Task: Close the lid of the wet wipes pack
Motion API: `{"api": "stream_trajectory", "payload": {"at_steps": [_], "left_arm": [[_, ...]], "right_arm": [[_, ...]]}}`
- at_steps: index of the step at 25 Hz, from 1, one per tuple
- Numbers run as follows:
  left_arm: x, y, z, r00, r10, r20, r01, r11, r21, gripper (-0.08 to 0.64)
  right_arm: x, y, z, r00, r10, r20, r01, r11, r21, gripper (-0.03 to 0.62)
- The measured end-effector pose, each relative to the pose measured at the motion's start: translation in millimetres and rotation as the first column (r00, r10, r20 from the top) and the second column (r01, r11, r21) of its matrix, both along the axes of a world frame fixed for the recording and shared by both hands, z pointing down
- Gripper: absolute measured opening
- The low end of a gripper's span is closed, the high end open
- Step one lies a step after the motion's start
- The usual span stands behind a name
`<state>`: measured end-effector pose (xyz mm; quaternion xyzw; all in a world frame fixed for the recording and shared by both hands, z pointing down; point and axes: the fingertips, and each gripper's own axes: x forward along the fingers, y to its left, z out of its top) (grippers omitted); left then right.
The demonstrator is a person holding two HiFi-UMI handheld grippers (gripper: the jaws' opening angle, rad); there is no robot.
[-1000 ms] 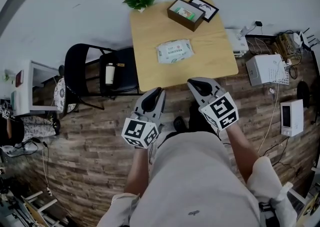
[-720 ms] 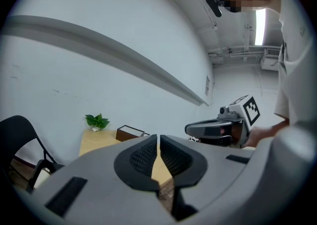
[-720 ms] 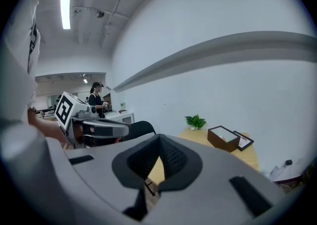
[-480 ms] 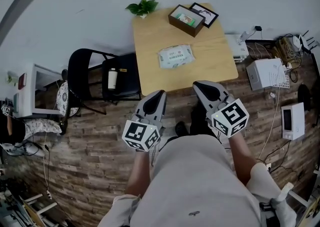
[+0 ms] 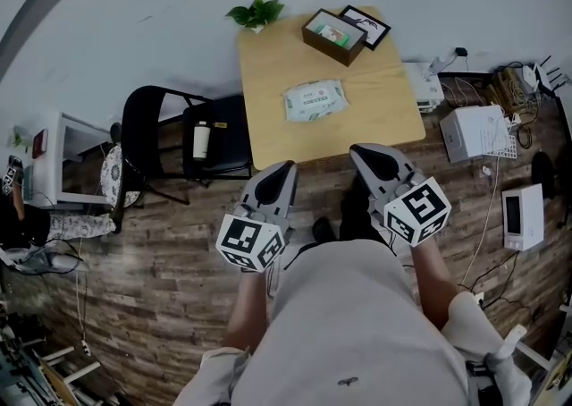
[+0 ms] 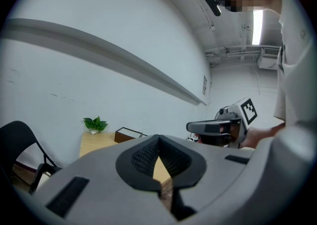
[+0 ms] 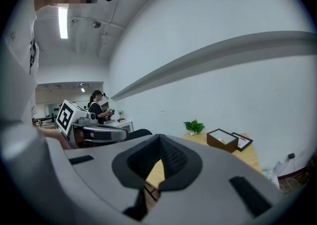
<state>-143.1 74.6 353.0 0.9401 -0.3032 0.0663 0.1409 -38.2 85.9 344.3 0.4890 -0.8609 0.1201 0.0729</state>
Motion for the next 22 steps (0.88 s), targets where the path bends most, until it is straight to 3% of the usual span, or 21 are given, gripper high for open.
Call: {"api": "stream_trajectory", "payload": {"at_steps": [22], "left_arm": [[4.5, 7.3, 1.2, 1.0, 0.008, 0.006, -0.008, 1.0, -0.004, 0.006]], "right_arm": [[-0.2, 9.9, -1.1, 1.0, -0.012, -0.021, 0.012, 1.0, 0.029, -0.002]]}}
